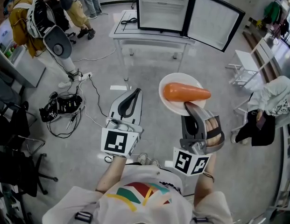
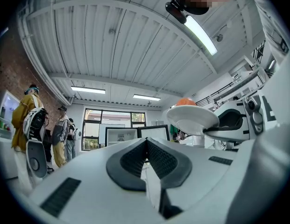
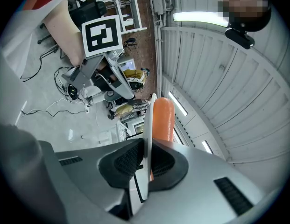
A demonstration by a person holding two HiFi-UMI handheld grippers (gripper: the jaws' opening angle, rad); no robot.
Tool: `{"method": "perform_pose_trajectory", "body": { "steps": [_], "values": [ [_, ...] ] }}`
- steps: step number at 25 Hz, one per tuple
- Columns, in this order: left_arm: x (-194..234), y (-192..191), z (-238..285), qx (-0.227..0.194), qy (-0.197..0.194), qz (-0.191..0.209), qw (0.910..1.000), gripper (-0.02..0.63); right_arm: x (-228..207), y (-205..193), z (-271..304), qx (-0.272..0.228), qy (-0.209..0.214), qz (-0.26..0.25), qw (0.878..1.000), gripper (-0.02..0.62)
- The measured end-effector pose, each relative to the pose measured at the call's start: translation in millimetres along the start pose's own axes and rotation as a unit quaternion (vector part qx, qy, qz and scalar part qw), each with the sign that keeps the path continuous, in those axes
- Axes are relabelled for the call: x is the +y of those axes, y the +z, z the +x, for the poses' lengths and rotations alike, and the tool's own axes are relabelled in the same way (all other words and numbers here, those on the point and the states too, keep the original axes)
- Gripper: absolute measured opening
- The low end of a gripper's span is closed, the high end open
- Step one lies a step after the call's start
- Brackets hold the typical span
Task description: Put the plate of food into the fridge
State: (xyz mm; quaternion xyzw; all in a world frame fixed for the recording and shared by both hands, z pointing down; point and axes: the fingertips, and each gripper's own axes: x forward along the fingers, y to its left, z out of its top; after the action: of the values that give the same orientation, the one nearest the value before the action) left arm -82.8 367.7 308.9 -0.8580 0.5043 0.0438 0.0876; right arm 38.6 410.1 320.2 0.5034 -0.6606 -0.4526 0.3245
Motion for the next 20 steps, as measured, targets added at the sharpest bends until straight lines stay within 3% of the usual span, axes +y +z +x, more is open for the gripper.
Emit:
{"method": "perform_pose_trajectory", "body": {
  "steps": [20],
  "values": [
    [-28.3, -5.9, 14.5, -0.006, 0.016, 0.005, 0.9998, 0.006, -4.9, -34.9, -1.3, -0.020, 0.012, -0.002, 1.000, 0.023]
  ]
}}
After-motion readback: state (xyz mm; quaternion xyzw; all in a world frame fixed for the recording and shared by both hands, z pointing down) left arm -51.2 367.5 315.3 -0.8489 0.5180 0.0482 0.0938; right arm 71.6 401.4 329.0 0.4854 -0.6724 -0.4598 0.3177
